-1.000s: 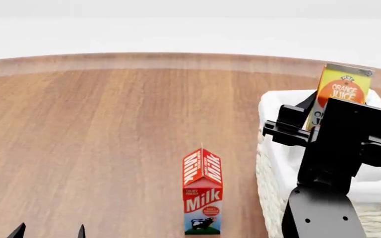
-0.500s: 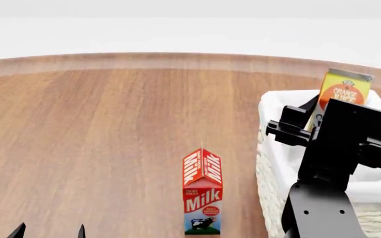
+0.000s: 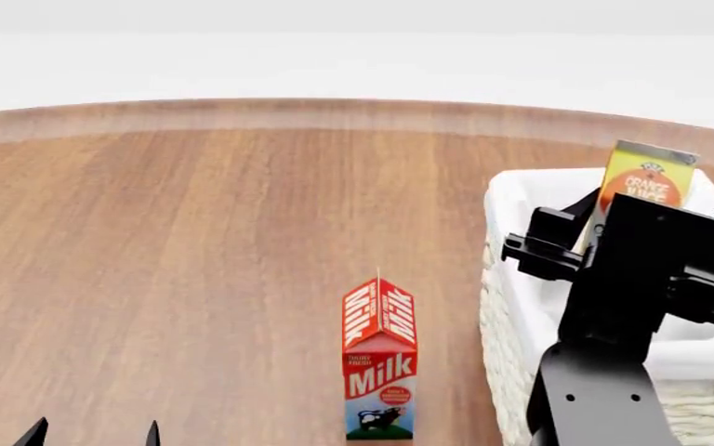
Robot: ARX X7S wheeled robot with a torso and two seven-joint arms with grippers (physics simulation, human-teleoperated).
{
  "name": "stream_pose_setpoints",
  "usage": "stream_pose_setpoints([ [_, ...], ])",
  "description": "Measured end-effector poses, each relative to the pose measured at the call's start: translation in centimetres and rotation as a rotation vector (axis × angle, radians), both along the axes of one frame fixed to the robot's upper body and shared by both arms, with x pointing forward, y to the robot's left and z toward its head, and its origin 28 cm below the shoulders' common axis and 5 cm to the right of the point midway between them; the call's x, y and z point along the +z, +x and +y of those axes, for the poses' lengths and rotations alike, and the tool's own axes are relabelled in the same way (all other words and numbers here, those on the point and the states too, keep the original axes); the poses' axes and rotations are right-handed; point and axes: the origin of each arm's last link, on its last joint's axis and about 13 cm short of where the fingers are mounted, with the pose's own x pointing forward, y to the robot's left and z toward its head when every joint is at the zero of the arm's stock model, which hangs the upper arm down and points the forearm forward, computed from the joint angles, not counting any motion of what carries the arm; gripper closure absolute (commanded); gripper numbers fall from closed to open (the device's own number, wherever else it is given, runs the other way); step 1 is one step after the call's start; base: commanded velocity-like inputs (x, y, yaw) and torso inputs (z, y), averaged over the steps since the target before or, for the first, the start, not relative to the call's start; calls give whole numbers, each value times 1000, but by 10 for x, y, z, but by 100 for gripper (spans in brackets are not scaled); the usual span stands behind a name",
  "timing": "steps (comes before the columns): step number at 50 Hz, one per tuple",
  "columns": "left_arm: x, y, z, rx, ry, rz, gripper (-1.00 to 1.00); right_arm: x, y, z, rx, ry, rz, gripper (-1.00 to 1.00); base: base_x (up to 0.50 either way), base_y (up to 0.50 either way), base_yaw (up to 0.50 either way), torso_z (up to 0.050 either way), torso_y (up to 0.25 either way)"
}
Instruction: Pick up the orange juice, and put it in the basket.
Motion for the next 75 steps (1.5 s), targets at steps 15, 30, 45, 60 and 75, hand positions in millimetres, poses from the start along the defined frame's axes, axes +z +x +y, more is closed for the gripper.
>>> stream_pose_setpoints([
  [15, 0, 0, 0, 0, 0, 0, -100, -4, 2, -1, -3, -17, 8, -100, 0, 0, 0, 1, 1],
  [30, 0, 0, 0, 0, 0, 0, -100, -1, 3, 2, 8, -50, 6, -100, 0, 0, 0, 0, 0],
  [45, 0, 0, 0, 0, 0, 0, -100, 8, -4, 6, 36, -59, -38, -100, 0, 0, 0, 0, 0],
  [60, 0, 0, 0, 0, 0, 0, -100, 27, -27, 8, 97, -94, -140, -100, 0, 0, 0, 0, 0],
  [75, 0, 0, 0, 0, 0, 0, -100, 40, -55, 15, 176, -118, -225, -100, 0, 0, 0, 0, 0],
])
